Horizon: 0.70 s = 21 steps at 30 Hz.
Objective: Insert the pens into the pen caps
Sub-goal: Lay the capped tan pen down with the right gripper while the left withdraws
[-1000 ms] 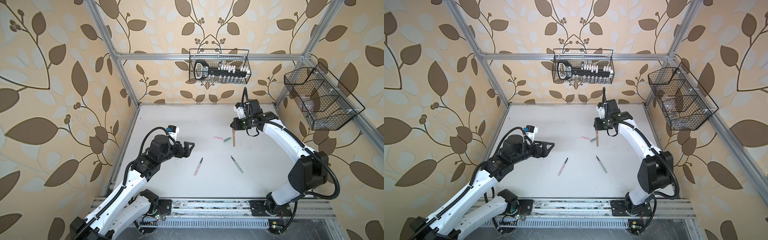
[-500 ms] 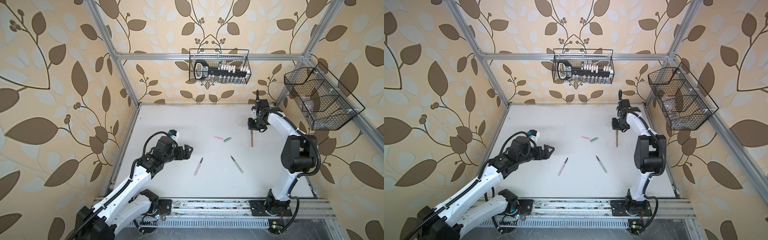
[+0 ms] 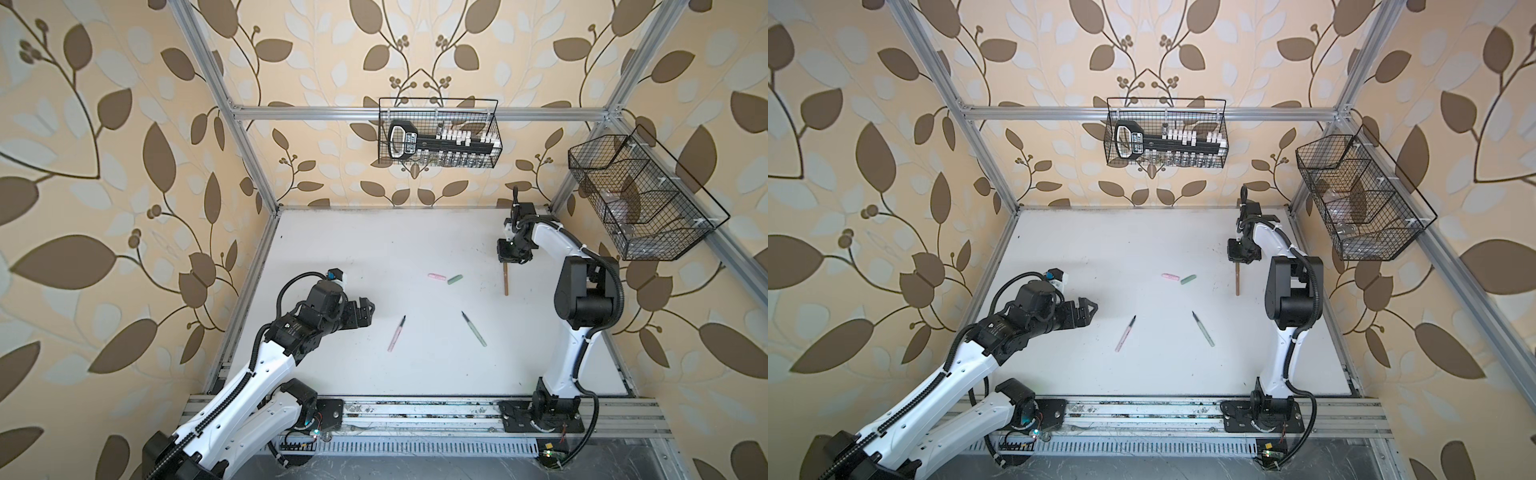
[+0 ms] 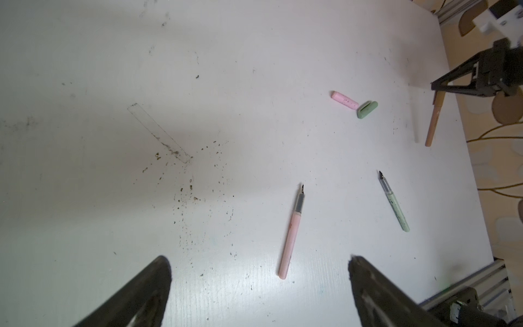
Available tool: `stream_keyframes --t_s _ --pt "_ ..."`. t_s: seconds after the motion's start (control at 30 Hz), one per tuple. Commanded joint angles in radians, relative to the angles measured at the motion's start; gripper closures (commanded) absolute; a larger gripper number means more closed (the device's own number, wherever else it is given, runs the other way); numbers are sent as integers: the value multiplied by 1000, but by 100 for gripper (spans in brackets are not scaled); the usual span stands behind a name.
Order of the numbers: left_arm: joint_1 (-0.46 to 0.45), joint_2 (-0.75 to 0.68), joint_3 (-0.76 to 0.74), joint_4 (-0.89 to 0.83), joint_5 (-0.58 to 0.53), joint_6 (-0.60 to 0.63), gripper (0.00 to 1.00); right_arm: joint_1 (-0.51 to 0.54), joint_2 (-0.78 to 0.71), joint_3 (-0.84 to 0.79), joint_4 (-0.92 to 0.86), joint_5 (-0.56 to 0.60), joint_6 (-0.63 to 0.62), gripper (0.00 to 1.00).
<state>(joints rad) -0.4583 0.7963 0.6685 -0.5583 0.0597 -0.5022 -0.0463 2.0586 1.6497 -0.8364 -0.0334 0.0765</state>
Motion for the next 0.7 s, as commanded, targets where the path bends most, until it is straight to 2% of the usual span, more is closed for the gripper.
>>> stream_keyframes --t_s 0.0,0.17,0.37,0.53,0.67 --pt "-5 -15 -1 -31 -28 -29 1 -3 33 29 8 -3 -26 100" --pt "-18 30 1 -29 23 -23 1 -1 54 18 52 -11 -18 99" --pt "-84 65 -24 -27 -32 -55 1 0 79 14 71 -13 -25 93" --pt "-120 75 -47 10 -23 -62 1 2 85 21 71 -10 -36 90" --pt "-135 102 -52 25 -28 -62 1 6 71 19 78 5 -37 84"
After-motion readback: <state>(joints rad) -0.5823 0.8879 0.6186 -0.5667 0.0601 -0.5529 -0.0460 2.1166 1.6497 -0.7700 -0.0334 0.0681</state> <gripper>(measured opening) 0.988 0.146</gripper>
